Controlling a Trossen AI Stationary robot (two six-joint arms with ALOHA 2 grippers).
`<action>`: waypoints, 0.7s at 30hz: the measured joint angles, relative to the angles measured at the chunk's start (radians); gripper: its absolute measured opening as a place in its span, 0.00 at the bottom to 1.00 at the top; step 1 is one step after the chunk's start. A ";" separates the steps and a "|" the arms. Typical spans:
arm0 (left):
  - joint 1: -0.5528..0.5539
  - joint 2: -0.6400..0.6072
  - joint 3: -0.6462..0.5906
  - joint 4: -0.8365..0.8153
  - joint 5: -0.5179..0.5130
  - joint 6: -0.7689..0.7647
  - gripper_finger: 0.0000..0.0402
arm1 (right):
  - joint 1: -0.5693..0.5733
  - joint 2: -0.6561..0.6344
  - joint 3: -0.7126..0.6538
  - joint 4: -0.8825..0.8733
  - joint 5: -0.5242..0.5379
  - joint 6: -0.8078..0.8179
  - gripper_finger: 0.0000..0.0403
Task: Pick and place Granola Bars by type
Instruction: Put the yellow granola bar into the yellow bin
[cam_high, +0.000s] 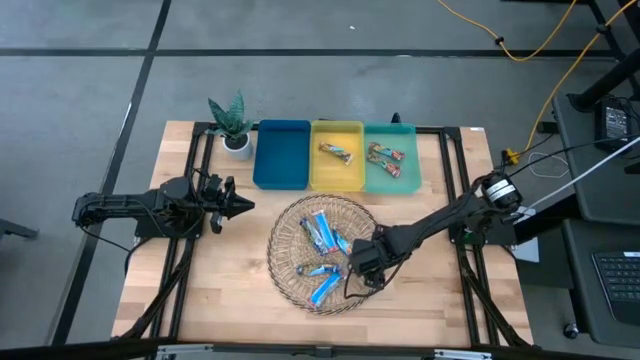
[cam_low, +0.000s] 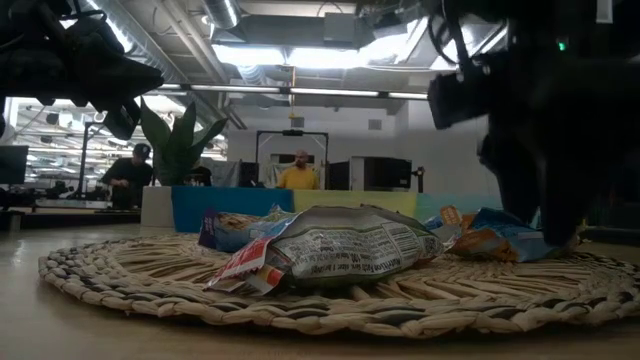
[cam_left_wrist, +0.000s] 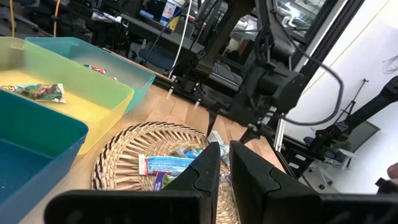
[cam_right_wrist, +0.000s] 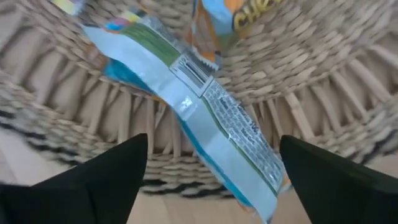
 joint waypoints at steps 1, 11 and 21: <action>0.000 0.000 0.000 0.000 0.000 0.000 0.08 | 0.000 0.000 -0.013 0.014 0.000 0.000 0.90; 0.000 0.000 0.000 0.000 0.000 0.000 0.08 | 0.000 0.000 -0.049 0.033 0.000 0.002 0.72; 0.000 0.000 0.000 0.000 0.000 0.000 0.08 | -0.002 0.000 -0.049 0.035 0.000 0.006 0.38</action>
